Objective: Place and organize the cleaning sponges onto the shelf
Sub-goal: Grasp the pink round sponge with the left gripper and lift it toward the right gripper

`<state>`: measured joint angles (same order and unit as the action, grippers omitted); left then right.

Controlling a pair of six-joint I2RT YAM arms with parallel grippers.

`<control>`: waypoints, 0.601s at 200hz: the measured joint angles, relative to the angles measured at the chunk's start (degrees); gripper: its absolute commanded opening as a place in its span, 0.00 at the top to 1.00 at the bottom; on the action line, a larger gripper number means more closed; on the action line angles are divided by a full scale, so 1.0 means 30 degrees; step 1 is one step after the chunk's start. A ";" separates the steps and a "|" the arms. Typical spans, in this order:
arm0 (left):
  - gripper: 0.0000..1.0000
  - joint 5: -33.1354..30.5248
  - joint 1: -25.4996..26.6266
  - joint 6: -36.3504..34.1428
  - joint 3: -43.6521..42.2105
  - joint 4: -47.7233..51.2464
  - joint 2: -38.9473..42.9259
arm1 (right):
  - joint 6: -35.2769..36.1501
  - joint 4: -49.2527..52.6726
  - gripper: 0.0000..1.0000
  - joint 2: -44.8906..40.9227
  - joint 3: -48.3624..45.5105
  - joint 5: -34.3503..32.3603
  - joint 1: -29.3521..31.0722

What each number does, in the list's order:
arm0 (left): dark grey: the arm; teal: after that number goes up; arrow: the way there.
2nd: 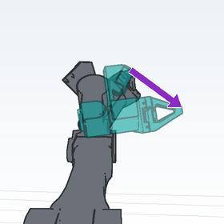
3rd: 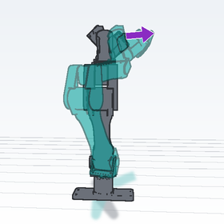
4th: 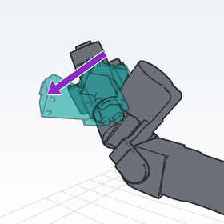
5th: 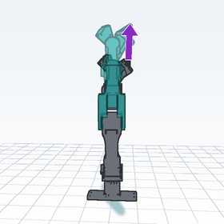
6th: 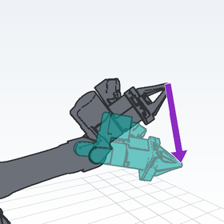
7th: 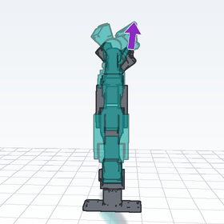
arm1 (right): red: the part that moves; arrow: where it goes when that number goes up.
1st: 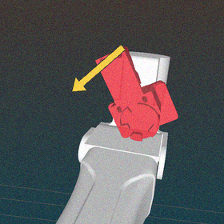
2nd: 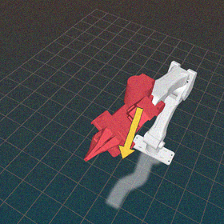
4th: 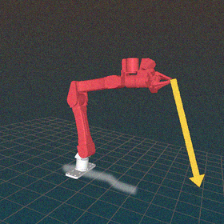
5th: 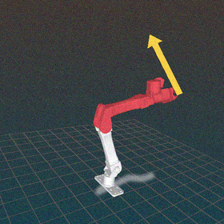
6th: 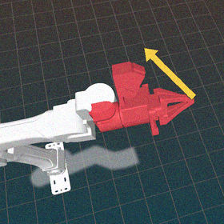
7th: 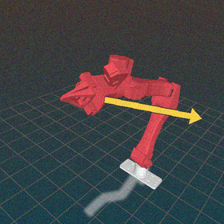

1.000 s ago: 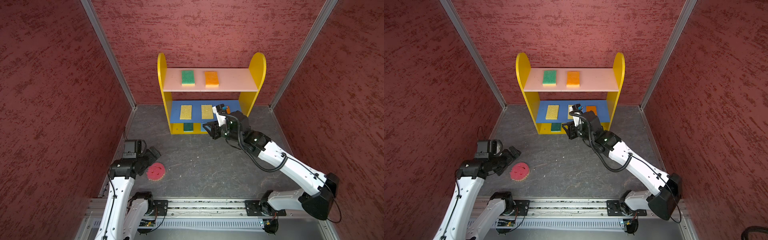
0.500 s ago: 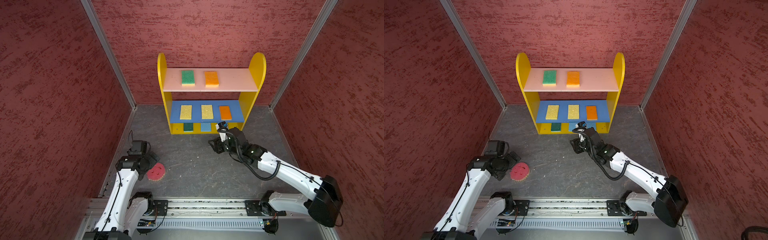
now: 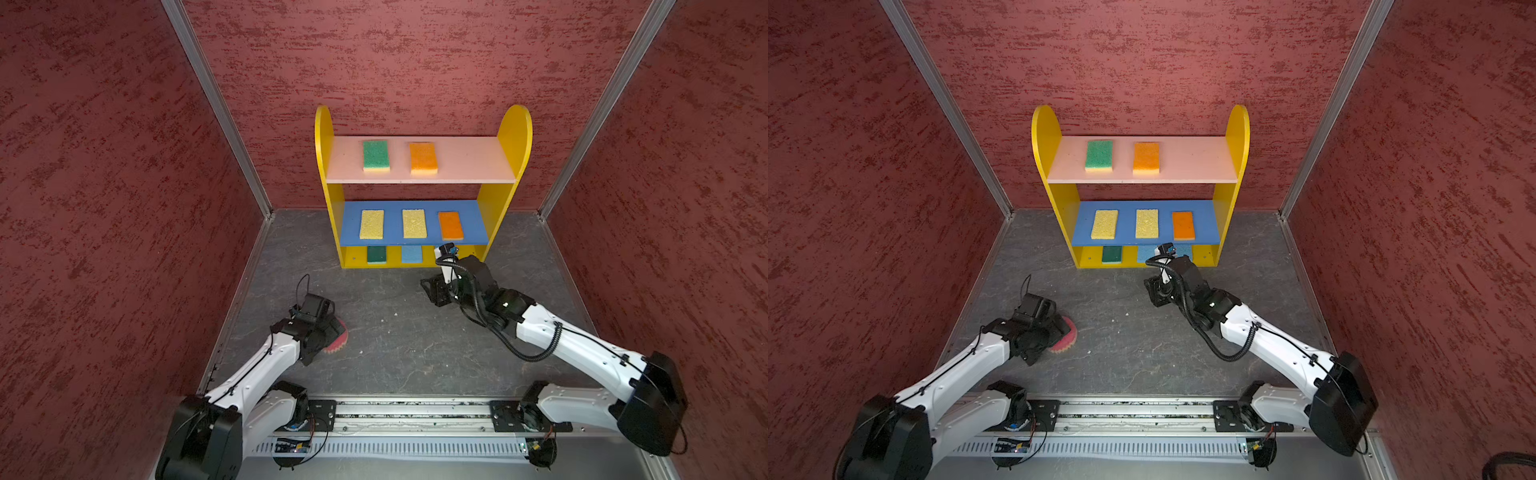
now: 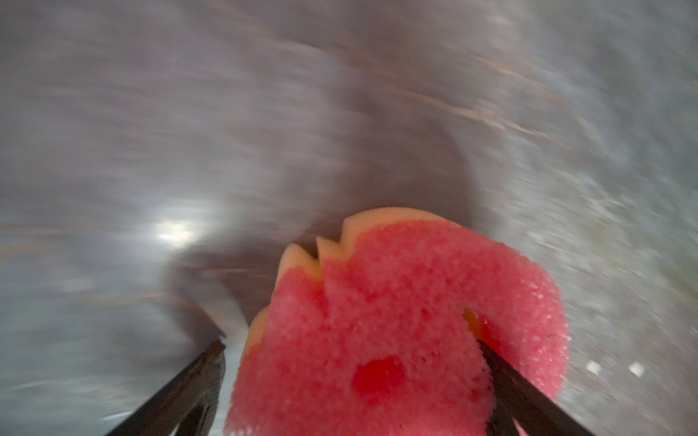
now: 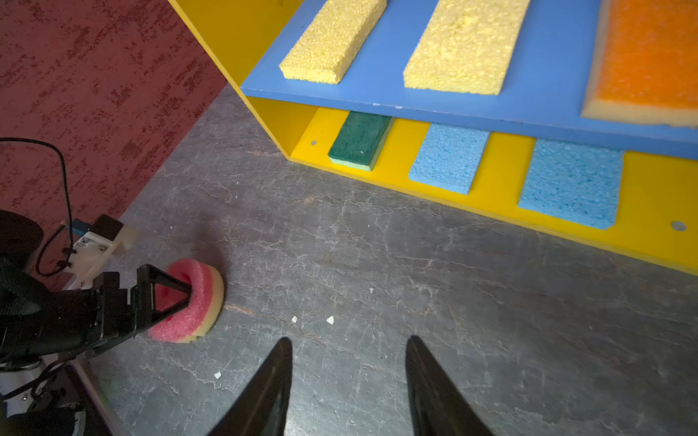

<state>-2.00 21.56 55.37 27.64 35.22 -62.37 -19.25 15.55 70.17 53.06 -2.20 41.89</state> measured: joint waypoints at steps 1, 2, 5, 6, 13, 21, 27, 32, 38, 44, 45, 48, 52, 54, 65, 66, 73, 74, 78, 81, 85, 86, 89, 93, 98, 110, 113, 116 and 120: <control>0.00 -0.0015 0.0102 0.0029 0.0044 -0.0058 -0.0066 | 0.0007 0.0022 0.50 -0.0015 0.0000 -0.0007 -0.0007; 0.00 -0.0022 0.0335 0.0109 0.0131 -0.0175 -0.0219 | 0.0007 0.0058 0.50 -0.0044 0.0000 -0.0022 -0.0022; 0.00 -0.0058 0.0765 0.0233 0.0299 -0.0372 -0.0546 | 0.0007 0.0117 0.50 -0.0087 0.0000 -0.0051 -0.0051; 0.00 -0.0087 0.0947 0.0270 0.0393 -0.0474 -0.0699 | 0.0007 0.0153 0.49 -0.0117 0.0000 -0.0066 -0.0058; 0.00 -0.0189 0.1923 0.0561 0.0860 -0.0954 -0.1515 | 0.0000 0.0262 0.49 -0.0299 -0.0066 -0.0153 -0.0160; 0.00 -0.0233 0.3045 0.0852 0.1464 -0.1566 -0.2586 | -0.0007 0.0342 0.49 -0.0583 -0.0211 -0.0219 -0.0291; 0.00 -0.0277 0.3810 0.1049 0.1974 -0.1967 -0.3373 | -0.0029 0.0386 0.49 -0.0838 -0.0379 -0.0240 -0.0415; 0.00 -0.0284 0.4364 0.1180 0.2382 -0.2229 -0.3963 | -0.0080 0.0401 0.49 -0.1056 -0.0554 -0.0240 -0.0539; 0.00 -0.0262 0.4991 0.1333 0.2951 -0.2543 -0.4772 | -0.0182 0.0430 0.49 -0.1355 -0.0816 -0.0226 -0.0729; 0.00 -0.0219 0.5501 0.1435 0.3534 -0.2769 -0.5530 | -0.0342 0.0466 0.49 -0.1625 -0.1078 -0.0204 -0.0940; 0.00 -0.0219 0.5610 0.1443 0.3679 -0.2798 -0.5697 | -0.0379 0.0474 0.49 -0.1683 -0.1151 -0.0204 -0.0984; 0.00 -0.0168 0.5829 0.1464 0.3985 -0.2922 -0.6091 | -0.0466 0.0495 0.49 -0.1807 -0.1297 -0.0204 -0.1107; 0.00 -0.0109 0.6120 0.1508 0.4401 -0.3133 -0.6586 | -0.0576 0.0503 0.49 -0.1982 -0.1515 -0.0146 -0.1290; 0.00 -0.0066 0.6251 0.1545 0.4619 -0.3235 -0.6849 | -0.0685 0.0539 0.48 -0.2076 -0.1639 -0.0146 -0.1399; 0.00 0.0175 0.6885 0.1610 0.5661 -0.3679 -0.8029 | -0.1027 0.0583 0.48 -0.2455 -0.2266 0.0007 -0.1938; 0.00 0.0233 0.6951 0.1610 0.5807 -0.3745 -0.8182 | -0.1042 0.0590 0.48 -0.2477 -0.2310 0.0015 -0.1967; 0.00 0.0452 0.7293 0.1617 0.6499 -0.4014 -0.8910 | -0.1326 0.0656 0.48 -0.2710 -0.2769 0.0138 -0.2295; 0.00 0.0466 0.7322 0.1610 0.6564 -0.4058 -0.8983 | -0.1341 0.0670 0.48 -0.2732 -0.2812 0.0153 -0.2317; 0.00 0.0597 0.7504 0.1610 0.6943 -0.4175 -0.9369 | -0.1494 0.0699 0.48 -0.2856 -0.3075 0.0211 -0.2492; 0.00 0.0678 0.7614 0.1610 0.7198 -0.4277 -0.9617 | -0.1559 0.0765 0.48 -0.2936 -0.3220 0.0233 -0.2579; 0.00 0.0743 0.7796 0.1603 0.7592 -0.4291 -0.9967 | -0.1683 0.0794 0.48 -0.3053 -0.3468 0.0284 -0.2739; 0.00 0.0765 0.7817 0.1603 0.7650 -0.4291 -1.0025 | -0.1734 0.0816 0.48 -0.3096 -0.3548 0.0291 -0.2790; 0.00 0.0838 0.7963 0.1596 0.7963 -0.4350 -1.0324 | -0.1829 0.0867 0.47 -0.3198 -0.3723 0.0321 -0.2900; 0.00 0.0947 0.8094 0.1596 0.8269 -0.4401 -1.0579 | -0.1945 0.0947 0.47 -0.3293 -0.3912 0.0350 -0.3009; 0.00 0.1093 0.8298 0.1588 0.8728 -0.4444 -1.0936 | -0.2091 0.1056 0.47 -0.3468 -0.4204 0.0379 -0.3184; 0.00 0.1355 0.8692 0.1552 0.9610 -0.4546 -1.1599 | -0.2353 0.1319 0.46 -0.3825 -0.4728 0.0452 -0.3526; 0.00 0.1457 0.8786 0.1537 0.9843 -0.4590 -1.1723 | -0.2433 0.1362 0.46 -0.3905 -0.4860 0.0488 -0.3621; 0.00 0.1537 0.8874 0.1530 1.0018 -0.4612 -1.1854 | -0.2484 0.1384 0.46 -0.3985 -0.4969 0.0525 -0.3708; 0.00 0.1617 0.8976 0.1523 1.0273 -0.4626 -1.1985 | -0.2557 0.1428 0.46 -0.4073 -0.5107 0.0583 -0.3789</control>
<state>2.85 48.49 59.94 58.46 21.34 -98.32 -26.92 19.84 57.95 37.74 -0.45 30.52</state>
